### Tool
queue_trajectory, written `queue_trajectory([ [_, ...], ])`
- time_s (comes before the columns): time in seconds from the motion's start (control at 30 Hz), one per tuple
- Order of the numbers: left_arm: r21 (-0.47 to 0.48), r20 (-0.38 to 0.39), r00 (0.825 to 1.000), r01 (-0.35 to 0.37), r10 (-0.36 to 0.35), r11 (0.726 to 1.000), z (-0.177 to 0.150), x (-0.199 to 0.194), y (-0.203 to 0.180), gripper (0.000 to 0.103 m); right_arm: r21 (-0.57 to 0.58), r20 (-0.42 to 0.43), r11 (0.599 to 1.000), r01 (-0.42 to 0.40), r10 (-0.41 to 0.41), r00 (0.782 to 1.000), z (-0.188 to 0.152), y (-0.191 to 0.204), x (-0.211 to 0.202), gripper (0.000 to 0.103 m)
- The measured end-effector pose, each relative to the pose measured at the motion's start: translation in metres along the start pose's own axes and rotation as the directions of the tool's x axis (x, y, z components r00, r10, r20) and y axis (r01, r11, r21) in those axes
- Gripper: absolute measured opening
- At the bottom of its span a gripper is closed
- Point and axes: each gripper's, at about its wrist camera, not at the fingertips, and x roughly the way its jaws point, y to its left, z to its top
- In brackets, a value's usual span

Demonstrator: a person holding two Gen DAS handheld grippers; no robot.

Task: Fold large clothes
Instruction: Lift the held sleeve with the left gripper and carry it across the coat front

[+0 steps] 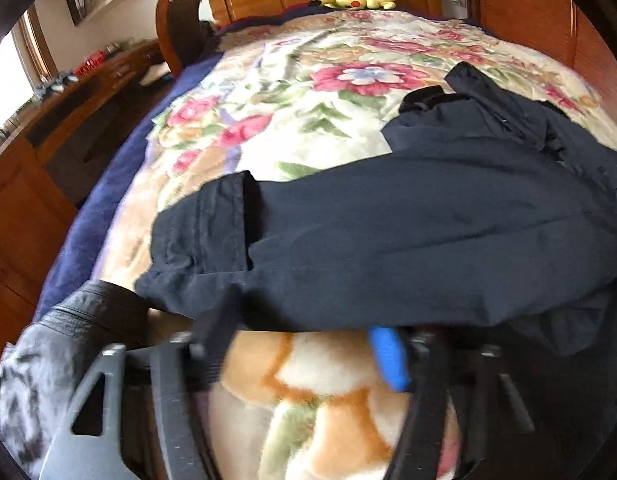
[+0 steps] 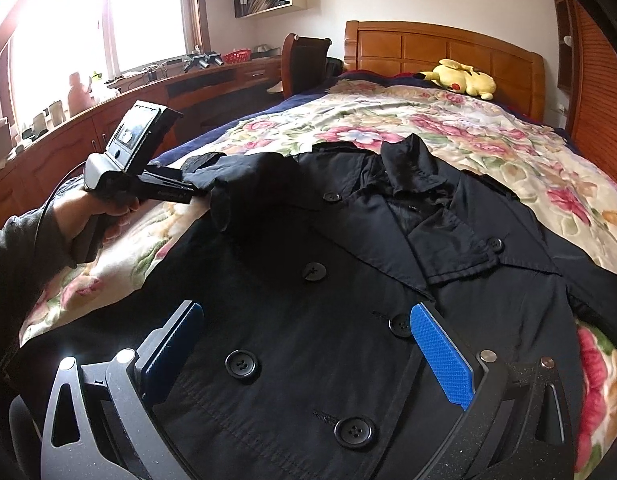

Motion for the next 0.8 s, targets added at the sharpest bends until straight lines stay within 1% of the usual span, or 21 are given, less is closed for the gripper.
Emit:
queue_trajectory([
  [0.03, -0.001, 0.004, 1.000, 0.011, -0.011, 1.000, -0.001, -0.002, -0.001, 0.034, 0.000, 0.001, 1.000, -0.001, 0.001, 1.000, 0.000, 0.000, 0.000, 0.103],
  [0.07, 0.001, 0.011, 1.000, 0.018, -0.018, 1.000, -0.001, -0.006, -0.002, 0.021, -0.001, 0.003, 1.000, -0.001, 0.001, 1.000, 0.000, 0.001, -0.001, 0.103],
  [0.1, 0.004, 0.024, 1.000, 0.016, -0.017, 1.000, -0.001, -0.011, -0.003, 0.013, -0.001, 0.006, 1.000, 0.000, 0.000, 1.000, 0.001, 0.001, -0.001, 0.103],
  [0.17, 0.007, 0.065, 0.998, 0.001, -0.002, 1.000, 0.002, -0.027, -0.009, 0.009, -0.001, 0.012, 1.000, 0.000, 0.000, 1.000, 0.001, 0.000, -0.002, 0.103],
  [0.27, 0.008, 0.114, 0.993, 0.022, -0.023, 1.000, 0.008, -0.051, -0.018, 0.006, 0.005, 0.024, 1.000, -0.002, 0.002, 1.000, 0.002, -0.002, -0.008, 0.103],
  [0.33, 0.027, 0.151, 0.988, 0.031, -0.035, 0.999, 0.011, -0.071, -0.031, 0.006, 0.010, 0.038, 1.000, -0.003, 0.003, 0.999, 0.003, -0.005, -0.013, 0.103],
  [0.5, 0.096, 0.223, 0.969, 0.082, -0.102, 0.992, 0.019, -0.115, -0.077, 0.006, 0.038, 0.089, 0.999, 0.000, -0.003, 0.996, 0.004, -0.014, -0.034, 0.103],
  [0.67, 0.160, 0.235, 0.960, 0.119, -0.155, 0.980, 0.029, -0.136, -0.123, 0.006, 0.072, 0.131, 0.997, 0.017, -0.027, 0.991, 0.001, -0.030, -0.055, 0.103],
  [0.73, 0.189, 0.238, 0.957, 0.122, -0.166, 0.974, 0.032, -0.143, -0.139, 0.006, 0.085, 0.141, 0.996, 0.019, -0.031, 0.990, -0.001, -0.035, -0.061, 0.103],
  [0.8, 0.198, 0.240, 0.956, 0.120, -0.166, 0.973, 0.033, -0.146, -0.146, 0.006, 0.090, 0.144, 0.996, 0.024, -0.037, 0.989, -0.003, -0.036, -0.064, 0.103],
])
